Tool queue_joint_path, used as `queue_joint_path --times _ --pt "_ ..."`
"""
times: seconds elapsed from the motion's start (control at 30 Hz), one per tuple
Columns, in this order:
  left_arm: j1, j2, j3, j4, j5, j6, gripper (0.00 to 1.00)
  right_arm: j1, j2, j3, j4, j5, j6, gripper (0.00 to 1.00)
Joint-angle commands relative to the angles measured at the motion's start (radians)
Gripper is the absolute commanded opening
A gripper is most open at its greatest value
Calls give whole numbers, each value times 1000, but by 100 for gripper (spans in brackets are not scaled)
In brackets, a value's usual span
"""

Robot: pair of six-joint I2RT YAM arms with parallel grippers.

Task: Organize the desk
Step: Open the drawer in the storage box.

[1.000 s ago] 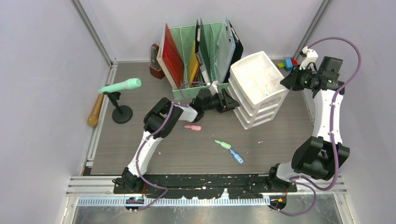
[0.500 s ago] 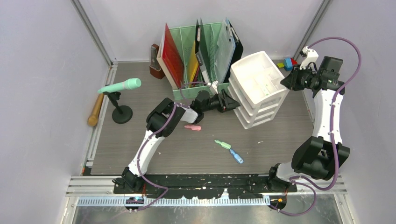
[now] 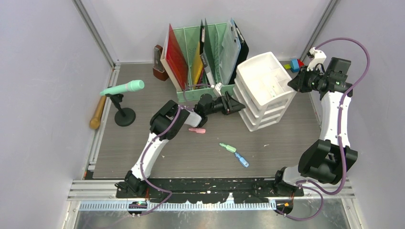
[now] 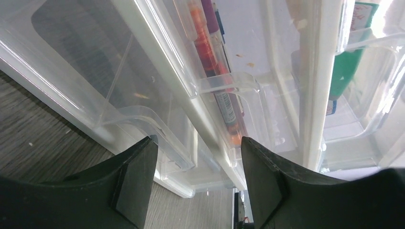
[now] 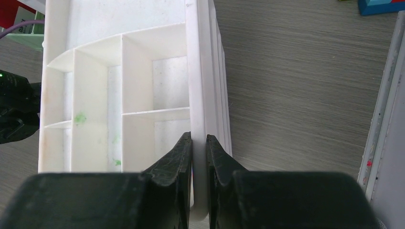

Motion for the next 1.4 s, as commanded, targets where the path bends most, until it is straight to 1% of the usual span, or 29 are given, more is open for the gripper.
queue_joint_path --times 0.0,0.3,0.6,0.83,1.03,1.37 --pt "3 -11 -35 170 13 -199 64 29 76 -102 -143 134 25 0" --pt "5 -9 -86 274 17 -245 58 29 62 -112 -127 135 37 0" --pt "6 8 -121 305 22 -248 56 31 5 -145 -65 176 54 0" --pt "6 16 -140 327 27 -243 50 43 -55 -167 -15 245 56 0" --pt "6 18 -138 343 29 -249 44 47 -80 -165 -8 310 46 0" --pt "6 34 -137 357 35 -253 41 47 -152 -142 -6 417 -1 1"
